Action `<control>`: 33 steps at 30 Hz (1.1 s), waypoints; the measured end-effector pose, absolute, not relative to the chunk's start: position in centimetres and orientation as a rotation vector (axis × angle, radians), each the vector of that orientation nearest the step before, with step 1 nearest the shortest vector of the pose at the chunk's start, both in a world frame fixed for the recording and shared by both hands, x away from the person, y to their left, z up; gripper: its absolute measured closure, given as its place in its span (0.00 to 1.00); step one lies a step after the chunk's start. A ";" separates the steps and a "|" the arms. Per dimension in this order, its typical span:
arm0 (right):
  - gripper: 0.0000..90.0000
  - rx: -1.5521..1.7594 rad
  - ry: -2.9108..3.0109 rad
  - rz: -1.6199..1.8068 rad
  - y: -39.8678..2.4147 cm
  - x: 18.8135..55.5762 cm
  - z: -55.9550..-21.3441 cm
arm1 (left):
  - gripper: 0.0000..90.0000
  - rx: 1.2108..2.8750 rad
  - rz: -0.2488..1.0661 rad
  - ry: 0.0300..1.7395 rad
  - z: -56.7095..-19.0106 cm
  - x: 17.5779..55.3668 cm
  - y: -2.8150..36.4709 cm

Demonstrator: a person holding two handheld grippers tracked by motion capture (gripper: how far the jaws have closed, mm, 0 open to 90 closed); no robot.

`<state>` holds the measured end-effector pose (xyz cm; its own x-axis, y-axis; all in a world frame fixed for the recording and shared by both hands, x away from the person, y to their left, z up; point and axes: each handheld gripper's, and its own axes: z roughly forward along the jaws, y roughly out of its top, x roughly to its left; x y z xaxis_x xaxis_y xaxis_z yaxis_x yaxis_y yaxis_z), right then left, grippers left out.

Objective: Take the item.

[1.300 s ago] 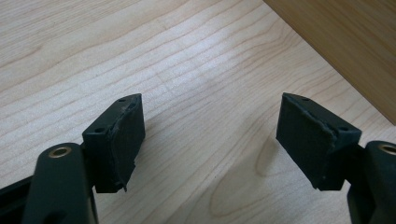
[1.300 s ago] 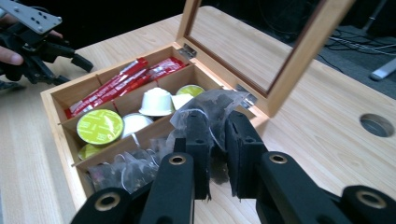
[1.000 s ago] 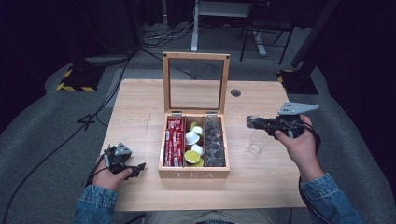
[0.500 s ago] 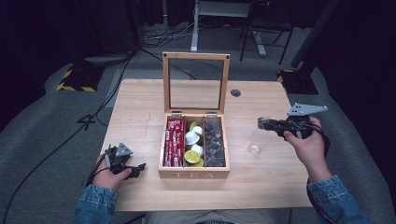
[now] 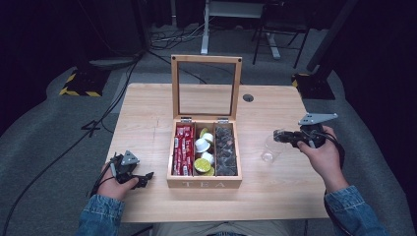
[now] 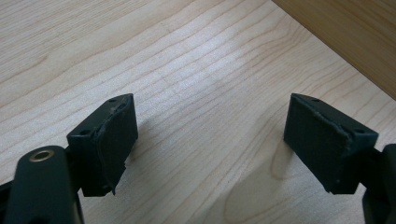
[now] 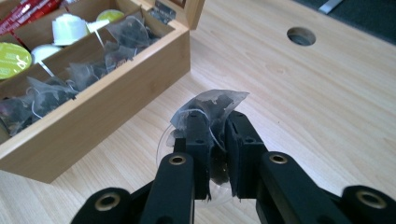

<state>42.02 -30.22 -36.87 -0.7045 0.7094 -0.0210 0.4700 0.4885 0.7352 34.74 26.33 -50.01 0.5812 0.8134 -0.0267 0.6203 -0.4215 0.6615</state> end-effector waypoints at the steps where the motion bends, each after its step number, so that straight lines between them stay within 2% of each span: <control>1: 0.90 0.999 2.425 1.036 -30.2 42.1 -37.0 | 0.20 2.180 0.395 1.136 -50.0 34.7 26.3; 27: 0.89 1.030 2.529 0.935 -29.2 42.7 -38.9 | 0.20 2.176 0.398 1.138 -50.0 34.7 26.3; 29: 0.86 1.034 2.531 0.943 -29.2 42.8 -39.0 | 0.20 2.177 0.399 1.135 -50.0 34.7 26.3; 33: 0.70 1.050 2.516 0.969 -29.2 43.0 -39.2 | 0.20 2.167 0.400 1.127 -50.1 34.6 26.4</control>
